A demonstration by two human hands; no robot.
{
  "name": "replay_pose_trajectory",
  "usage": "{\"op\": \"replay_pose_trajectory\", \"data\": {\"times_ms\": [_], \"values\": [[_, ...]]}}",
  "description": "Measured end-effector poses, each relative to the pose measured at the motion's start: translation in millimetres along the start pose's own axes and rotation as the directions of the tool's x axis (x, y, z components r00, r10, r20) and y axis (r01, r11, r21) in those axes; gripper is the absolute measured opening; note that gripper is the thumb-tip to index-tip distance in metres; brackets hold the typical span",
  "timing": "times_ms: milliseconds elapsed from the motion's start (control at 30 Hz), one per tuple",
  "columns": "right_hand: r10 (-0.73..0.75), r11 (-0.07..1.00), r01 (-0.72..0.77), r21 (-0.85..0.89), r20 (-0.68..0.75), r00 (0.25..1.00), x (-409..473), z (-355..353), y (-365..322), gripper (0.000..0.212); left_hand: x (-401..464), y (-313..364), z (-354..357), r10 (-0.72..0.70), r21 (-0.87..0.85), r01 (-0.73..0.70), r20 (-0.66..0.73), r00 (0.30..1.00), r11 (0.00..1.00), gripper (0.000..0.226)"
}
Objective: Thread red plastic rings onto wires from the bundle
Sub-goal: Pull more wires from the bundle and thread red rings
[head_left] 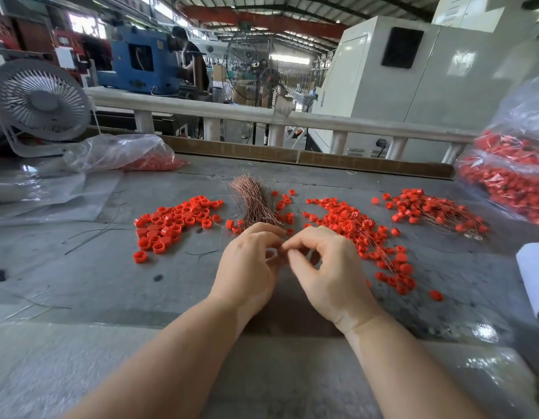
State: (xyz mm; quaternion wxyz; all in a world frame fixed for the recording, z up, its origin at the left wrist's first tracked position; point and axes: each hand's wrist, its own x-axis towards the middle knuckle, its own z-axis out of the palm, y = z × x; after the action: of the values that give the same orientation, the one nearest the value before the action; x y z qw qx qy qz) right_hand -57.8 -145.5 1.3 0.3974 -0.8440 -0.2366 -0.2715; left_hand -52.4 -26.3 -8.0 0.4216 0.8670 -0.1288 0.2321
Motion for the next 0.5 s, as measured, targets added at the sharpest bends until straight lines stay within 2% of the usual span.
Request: {"op": "replay_pose_trajectory", "data": {"times_ms": [100, 133, 233, 367, 500], "values": [[0.140, 0.954, -0.125, 0.272, -0.038, 0.989, 2.2, -3.5, -1.2, 0.016, 0.7, 0.3, 0.2, 0.003, -0.013, -0.003, -0.024, 1.000, 1.000, 0.008], [0.183, 0.937, -0.152, 0.314, -0.071, 0.981, 3.0, -4.6, -0.1, 0.016, 0.8, 0.3, 0.3, 0.002, -0.018, -0.002, -0.029, 1.000, 1.000, 0.007], [0.253, 0.931, -0.213, 0.295, -0.105, 0.962, 5.1, -5.6, 4.8, 0.023, 0.6, 0.2, 0.5, 0.011, -0.027, -0.012, -0.038, 0.999, 1.000, 0.007], [0.249, 0.942, -0.240, 0.237, -0.009, 0.969, 6.6, -4.4, 4.2, 0.025, 1.3, 0.9, 0.7, 0.031, -0.045, -0.033, -0.038, 0.999, 0.998, 0.006], [0.229, 0.921, -0.237, 0.311, 0.062, 0.971, 6.4, -5.0, 3.3, 0.018, 1.3, 1.0, -0.3, 0.051, 0.009, -0.051, -0.016, 0.999, 0.999, 0.010]]}}
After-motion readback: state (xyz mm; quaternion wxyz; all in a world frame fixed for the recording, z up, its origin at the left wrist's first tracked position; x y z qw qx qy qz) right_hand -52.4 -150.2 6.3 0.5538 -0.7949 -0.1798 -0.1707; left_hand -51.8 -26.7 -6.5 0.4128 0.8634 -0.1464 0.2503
